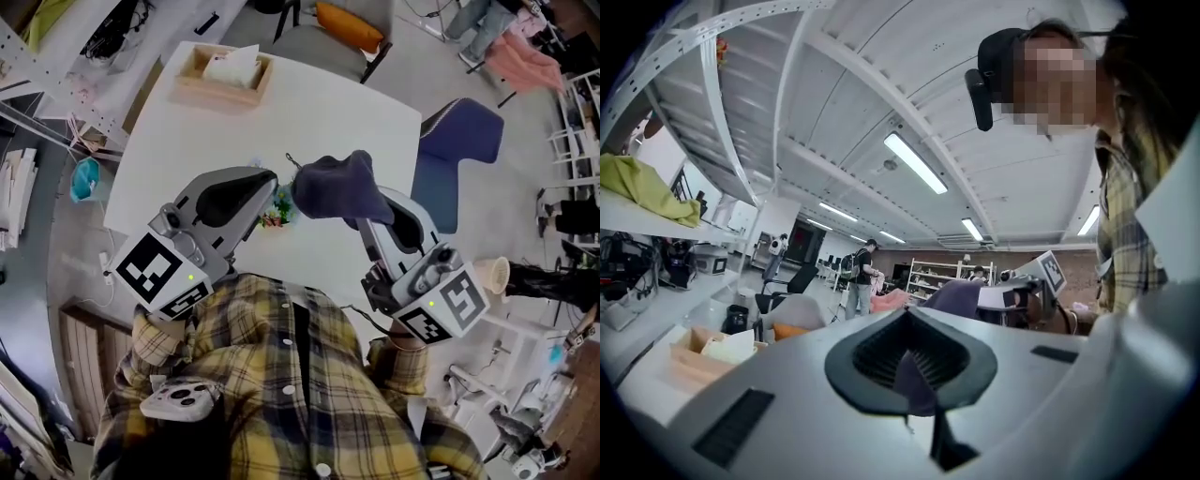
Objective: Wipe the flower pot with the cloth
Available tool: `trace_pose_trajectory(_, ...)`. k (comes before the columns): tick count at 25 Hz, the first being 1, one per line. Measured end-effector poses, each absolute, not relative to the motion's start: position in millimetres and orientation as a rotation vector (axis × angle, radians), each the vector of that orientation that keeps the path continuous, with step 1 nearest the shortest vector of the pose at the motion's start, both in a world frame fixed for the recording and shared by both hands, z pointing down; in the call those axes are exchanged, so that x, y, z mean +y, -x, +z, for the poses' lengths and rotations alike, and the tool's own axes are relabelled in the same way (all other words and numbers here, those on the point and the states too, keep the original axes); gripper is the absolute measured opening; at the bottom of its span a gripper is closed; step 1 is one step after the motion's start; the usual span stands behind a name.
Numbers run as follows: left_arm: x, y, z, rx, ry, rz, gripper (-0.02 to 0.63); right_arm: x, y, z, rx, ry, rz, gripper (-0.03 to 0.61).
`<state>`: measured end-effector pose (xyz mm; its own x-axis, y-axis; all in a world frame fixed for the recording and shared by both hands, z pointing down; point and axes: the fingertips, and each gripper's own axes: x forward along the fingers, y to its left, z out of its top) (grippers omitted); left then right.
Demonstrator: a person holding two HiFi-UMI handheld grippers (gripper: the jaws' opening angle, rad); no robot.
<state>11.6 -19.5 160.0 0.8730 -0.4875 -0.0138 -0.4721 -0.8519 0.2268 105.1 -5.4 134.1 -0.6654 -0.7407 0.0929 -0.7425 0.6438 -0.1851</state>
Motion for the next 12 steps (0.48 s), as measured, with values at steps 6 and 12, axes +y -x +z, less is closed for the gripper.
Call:
trace_pose_trajectory(6,-19.5,-10.2,160.7,-0.747,-2.849,-0.060,0.008,-8.0,-105.1,132.6,-2.834,-1.321,0.314,0.015)
trace_pose_trajectory(12,-18.2,-11.4,159.2,-0.767,-2.852,-0.042,0.008,-7.4,-102.8,131.3,-2.830,-1.301,0.288,0.015)
